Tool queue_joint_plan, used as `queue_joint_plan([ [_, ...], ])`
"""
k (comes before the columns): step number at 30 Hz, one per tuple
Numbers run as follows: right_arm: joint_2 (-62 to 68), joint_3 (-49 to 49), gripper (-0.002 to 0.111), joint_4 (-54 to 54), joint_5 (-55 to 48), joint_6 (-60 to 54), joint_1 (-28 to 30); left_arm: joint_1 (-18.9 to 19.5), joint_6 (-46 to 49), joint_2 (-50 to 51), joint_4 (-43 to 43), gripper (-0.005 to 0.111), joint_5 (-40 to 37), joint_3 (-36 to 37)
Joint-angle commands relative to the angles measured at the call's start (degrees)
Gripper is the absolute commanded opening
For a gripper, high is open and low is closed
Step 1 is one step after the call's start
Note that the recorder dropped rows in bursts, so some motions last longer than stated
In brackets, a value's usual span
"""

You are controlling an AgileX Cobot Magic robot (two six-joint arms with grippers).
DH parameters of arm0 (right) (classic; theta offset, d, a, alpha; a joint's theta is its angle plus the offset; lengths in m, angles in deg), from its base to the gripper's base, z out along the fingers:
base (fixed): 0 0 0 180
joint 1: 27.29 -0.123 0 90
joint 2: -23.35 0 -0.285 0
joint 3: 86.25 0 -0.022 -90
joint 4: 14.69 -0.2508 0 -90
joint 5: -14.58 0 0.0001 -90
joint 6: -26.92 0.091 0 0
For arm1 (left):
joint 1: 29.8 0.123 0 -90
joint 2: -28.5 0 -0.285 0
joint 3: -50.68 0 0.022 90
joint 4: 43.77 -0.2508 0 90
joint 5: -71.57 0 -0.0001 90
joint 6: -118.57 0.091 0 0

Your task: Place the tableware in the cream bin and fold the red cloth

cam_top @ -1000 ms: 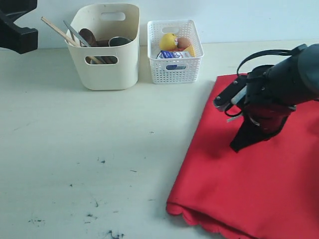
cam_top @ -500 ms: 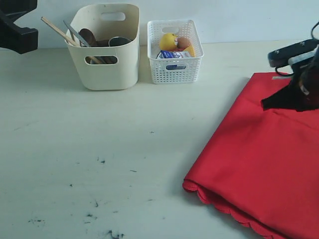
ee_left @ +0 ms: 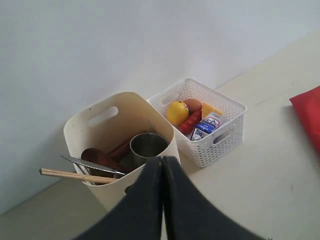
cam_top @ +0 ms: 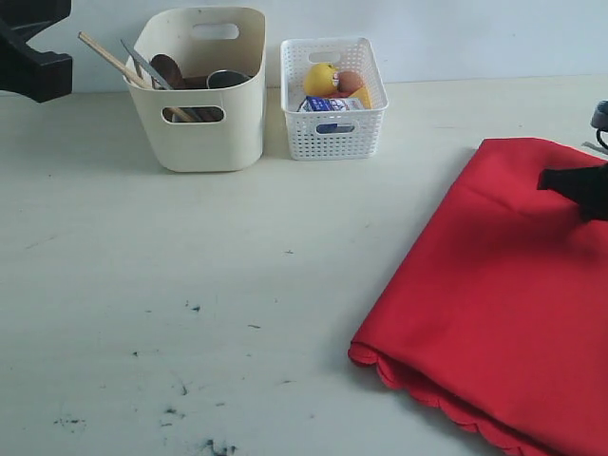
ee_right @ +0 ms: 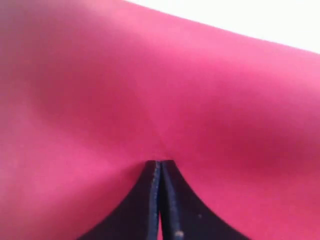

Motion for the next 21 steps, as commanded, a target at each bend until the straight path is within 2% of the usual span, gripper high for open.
queue_joint_plan([
  [1, 5.6, -6.1, 0.0, 0.1, 1.6, 0.3, 0.0, 0.0, -0.4, -0.1, 0.0, 0.002, 0.4, 0.2],
  [7, 12.6, -18.9, 0.0, 0.1, 1.3, 0.0, -1.2, 0.0, -0.4, -0.1, 0.0, 0.002, 0.4, 0.2],
  [13, 15.6, -28.5, 0.0, 0.1, 0.3, -6.0, -7.7, 0.0, -0.5, -0.1, 0.2, 0.002, 0.4, 0.2],
  [17, 12.4, -29.6, 0.0, 0.0, -7.0, -9.5, -11.7, 0.0, -0.5, -0.1, 0.2, 0.002, 0.4, 0.2],
  [21, 7.1, -29.6, 0.0, -2.5, -17.1, -10.7, -10.8, 0.0, -1.3, -0.1, 0.2, 0.002, 0.4, 0.2],
])
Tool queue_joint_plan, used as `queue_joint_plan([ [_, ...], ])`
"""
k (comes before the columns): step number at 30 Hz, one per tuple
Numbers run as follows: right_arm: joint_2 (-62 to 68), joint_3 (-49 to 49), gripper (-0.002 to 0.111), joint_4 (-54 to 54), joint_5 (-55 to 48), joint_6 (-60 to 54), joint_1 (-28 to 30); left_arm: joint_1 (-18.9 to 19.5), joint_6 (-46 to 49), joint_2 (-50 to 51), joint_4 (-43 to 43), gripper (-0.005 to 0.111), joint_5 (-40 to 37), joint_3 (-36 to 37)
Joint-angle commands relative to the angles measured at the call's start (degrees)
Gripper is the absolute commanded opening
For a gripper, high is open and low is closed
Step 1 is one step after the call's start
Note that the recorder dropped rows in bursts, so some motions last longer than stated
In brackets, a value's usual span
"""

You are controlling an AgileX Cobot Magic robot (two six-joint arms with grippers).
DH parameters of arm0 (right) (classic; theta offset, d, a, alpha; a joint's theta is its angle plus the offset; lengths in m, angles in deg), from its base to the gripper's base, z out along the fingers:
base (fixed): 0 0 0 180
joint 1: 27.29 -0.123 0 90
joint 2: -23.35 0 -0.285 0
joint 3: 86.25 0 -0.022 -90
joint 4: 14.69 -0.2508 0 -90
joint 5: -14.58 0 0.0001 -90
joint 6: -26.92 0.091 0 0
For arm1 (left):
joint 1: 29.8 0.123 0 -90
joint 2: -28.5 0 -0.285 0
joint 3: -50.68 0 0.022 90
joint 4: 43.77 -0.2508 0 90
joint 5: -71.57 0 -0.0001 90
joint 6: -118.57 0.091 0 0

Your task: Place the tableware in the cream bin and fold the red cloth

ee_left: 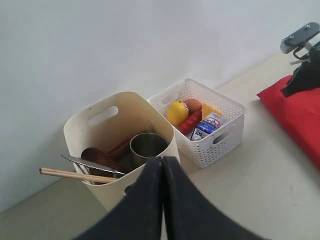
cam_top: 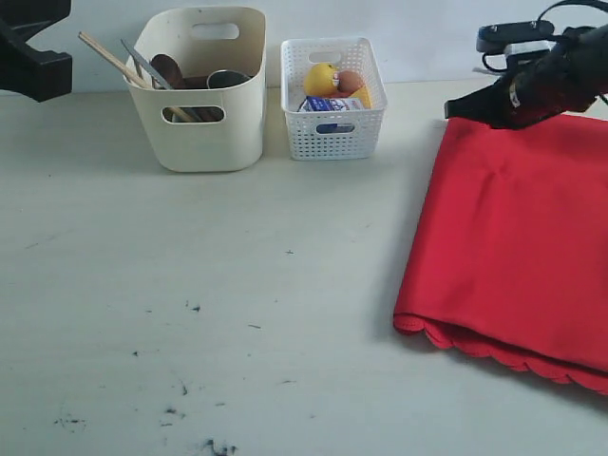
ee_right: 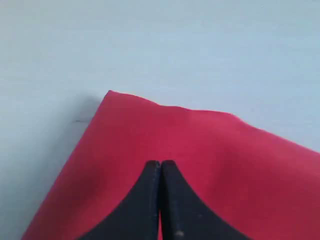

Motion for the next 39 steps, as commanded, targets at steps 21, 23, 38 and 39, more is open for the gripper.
queue_joint_plan([
  [21, 5.0, -11.6, 0.0, -40.7, -15.7, -35.0, 2.6, 0.0, -1.2, -0.1, 0.2, 0.002, 1.4, 0.2],
  [23, 0.7, -10.7, 0.0, -40.7, -19.2, -38.1, 3.5, 0.0, -1.2, -0.1, 0.2, 0.002, 1.4, 0.2],
  [38, -22.1, 27.1, 0.0, -48.6, -1.7, -47.8, 3.5, 0.0, -1.2, -0.1, 0.0, 0.002, 1.4, 0.2],
  [39, -22.2, 29.2, 0.0, -49.0, -0.1, -47.8, 3.5, 0.0, -1.2, -0.1, 0.0, 0.002, 1.4, 0.2],
])
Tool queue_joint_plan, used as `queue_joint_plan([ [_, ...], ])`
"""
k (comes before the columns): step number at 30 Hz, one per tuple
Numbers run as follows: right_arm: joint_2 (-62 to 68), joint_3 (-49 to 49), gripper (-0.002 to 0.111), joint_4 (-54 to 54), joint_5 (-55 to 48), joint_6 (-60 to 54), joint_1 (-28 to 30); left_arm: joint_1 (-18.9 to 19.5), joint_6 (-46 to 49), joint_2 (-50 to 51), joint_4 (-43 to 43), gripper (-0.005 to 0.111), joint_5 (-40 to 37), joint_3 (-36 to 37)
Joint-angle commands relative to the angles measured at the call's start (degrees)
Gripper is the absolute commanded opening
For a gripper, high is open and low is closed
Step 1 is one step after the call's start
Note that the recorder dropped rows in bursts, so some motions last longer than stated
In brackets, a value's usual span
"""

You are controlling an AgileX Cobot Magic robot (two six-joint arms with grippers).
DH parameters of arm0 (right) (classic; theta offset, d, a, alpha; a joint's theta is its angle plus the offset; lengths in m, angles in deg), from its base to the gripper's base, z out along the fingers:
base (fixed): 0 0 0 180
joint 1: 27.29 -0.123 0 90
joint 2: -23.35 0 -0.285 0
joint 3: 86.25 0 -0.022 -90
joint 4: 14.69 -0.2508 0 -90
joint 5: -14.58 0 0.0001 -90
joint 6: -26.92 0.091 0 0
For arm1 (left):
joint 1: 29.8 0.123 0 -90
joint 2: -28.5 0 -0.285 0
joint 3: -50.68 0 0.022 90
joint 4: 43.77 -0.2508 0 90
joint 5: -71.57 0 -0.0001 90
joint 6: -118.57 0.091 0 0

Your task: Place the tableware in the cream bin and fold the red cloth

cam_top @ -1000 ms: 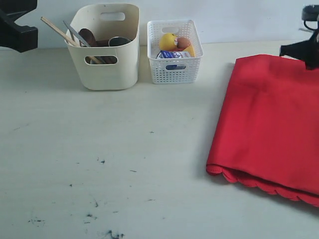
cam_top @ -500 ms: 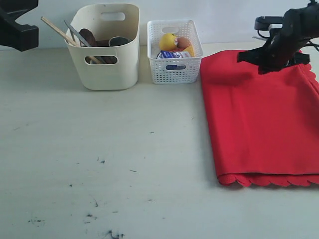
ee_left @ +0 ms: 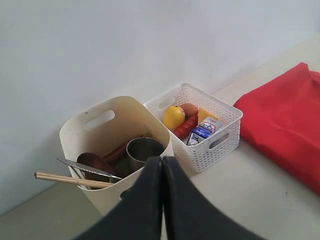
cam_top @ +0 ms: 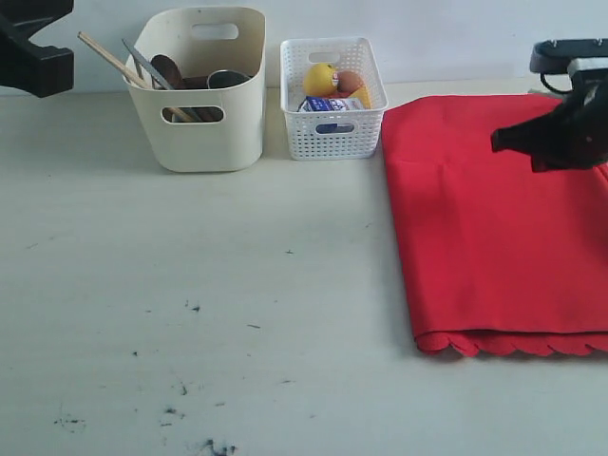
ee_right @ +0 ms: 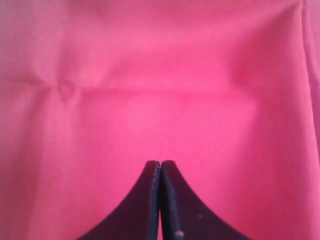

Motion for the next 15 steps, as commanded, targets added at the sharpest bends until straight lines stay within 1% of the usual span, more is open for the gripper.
queue_joint_plan([
  [1, -2.6, 10.1, 0.0, -1.2, 8.6, -0.8, 0.2, 0.0, -0.7, -0.1, 0.0, 0.002, 0.4, 0.2],
  [4, -0.9, 13.3, 0.0, -1.2, 12.1, -0.8, 0.2, 0.0, -1.0, -0.1, 0.0, 0.002, 0.4, 0.2],
  [6, 1.2, 13.4, 0.0, -1.2, 12.5, -0.8, 0.2, 0.0, -1.0, -0.1, 0.0, 0.002, 0.4, 0.2],
  [11, 7.6, 11.9, 0.0, -1.2, 15.5, -0.8, 0.2, 0.0, -1.1, -0.1, 0.0, 0.002, 0.4, 0.2],
  [15, 11.3, 8.7, 0.0, -1.2, 15.5, -0.8, 0.2, 0.0, -1.1, -0.1, 0.0, 0.002, 0.4, 0.2],
])
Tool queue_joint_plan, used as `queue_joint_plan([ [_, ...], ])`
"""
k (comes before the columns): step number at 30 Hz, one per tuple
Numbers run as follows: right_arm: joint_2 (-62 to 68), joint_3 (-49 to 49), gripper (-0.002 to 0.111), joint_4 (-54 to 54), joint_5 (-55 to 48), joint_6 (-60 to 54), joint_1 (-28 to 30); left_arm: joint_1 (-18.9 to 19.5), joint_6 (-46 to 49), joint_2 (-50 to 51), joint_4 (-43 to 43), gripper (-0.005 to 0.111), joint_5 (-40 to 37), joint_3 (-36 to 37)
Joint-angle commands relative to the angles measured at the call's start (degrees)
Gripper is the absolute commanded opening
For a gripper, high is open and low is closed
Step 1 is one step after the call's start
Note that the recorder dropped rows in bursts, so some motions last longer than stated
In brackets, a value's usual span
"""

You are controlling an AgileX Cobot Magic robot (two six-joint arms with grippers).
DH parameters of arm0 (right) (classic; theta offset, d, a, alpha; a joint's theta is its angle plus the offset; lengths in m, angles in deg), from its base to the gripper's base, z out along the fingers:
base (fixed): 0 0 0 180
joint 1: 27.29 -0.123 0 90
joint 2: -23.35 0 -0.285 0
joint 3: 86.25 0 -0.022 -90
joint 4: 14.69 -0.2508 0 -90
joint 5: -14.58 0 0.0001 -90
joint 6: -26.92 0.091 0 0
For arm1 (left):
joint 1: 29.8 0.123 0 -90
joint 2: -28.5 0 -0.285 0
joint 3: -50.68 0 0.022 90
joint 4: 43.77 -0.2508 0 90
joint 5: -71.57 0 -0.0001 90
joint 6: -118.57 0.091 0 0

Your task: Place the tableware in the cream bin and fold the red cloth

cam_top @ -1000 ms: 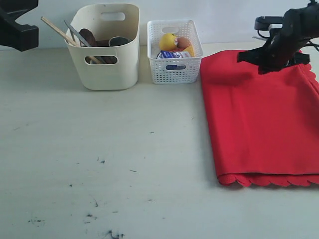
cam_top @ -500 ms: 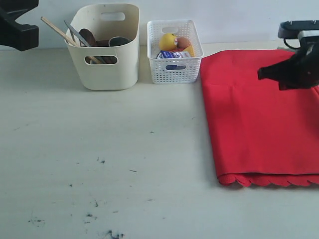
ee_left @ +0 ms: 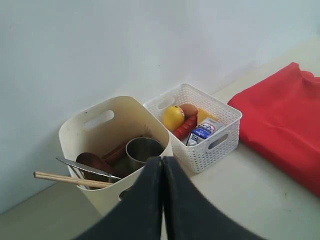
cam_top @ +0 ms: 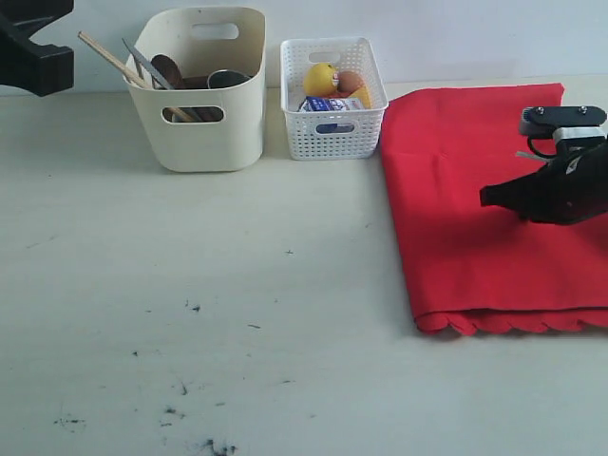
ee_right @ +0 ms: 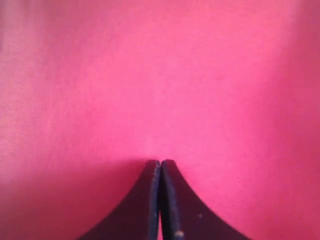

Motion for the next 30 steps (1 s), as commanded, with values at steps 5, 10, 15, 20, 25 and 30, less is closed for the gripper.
queue_joint_plan([
  [5, 7.6, -7.2, 0.0, -0.1, -1.5, -0.5, -2.4, 0.0, -0.6, -0.1, 0.0, 0.002, 0.3, 0.2],
  [10, 10.4, -13.9, 0.0, 1.0, -2.0, -0.5, -4.6, 0.0, -0.6, -0.1, 0.0, 0.002, 0.3, 0.2],
  [15, 12.2, -19.7, 0.0, 1.3, -6.5, -0.5, -4.1, 0.0, -0.6, -0.1, 0.0, 0.002, 0.3, 0.2],
  [20, 11.4, -21.5, 0.0, 3.7, -8.9, -0.5, -2.3, 0.0, -0.6, -0.1, 0.0, 0.002, 0.3, 0.3],
  [25, 10.9, -21.5, 0.0, 4.2, -10.7, -0.1, 1.4, 0.0, -0.6, -0.1, 0.0, 0.002, 0.2, 0.3],
  [30, 7.0, -21.5, 0.0, 2.3, -11.3, 0.1, 2.8, 0.0, -0.6, -0.1, 0.2, 0.002, 0.3, 0.3],
])
